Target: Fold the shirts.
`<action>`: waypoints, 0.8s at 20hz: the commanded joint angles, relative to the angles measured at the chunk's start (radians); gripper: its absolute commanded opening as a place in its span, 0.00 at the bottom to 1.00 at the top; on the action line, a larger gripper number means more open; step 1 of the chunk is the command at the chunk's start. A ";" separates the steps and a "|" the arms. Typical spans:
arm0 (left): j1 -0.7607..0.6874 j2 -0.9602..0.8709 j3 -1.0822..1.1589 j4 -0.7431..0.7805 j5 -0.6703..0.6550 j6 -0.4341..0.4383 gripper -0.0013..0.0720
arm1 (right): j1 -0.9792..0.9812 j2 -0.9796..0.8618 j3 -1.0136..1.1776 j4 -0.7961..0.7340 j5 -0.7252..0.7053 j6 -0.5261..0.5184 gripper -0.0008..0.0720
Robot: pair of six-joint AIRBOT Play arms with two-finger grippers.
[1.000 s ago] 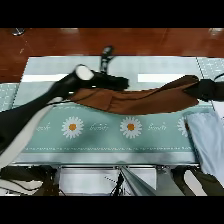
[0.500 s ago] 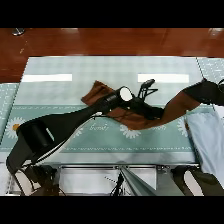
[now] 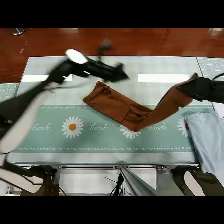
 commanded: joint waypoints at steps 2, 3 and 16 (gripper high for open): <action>0.325 0.369 -0.230 0.225 -0.043 -0.012 0.05 | 0.240 -0.187 0.110 0.071 -0.108 -0.030 0.05; 0.375 0.467 -0.308 0.267 -0.043 -0.011 0.05 | 0.306 -0.256 0.165 0.061 -0.148 -0.029 0.05; 0.589 1.371 -0.996 0.322 -0.092 -0.118 0.05 | 0.597 -1.083 0.740 0.106 -0.233 0.063 0.05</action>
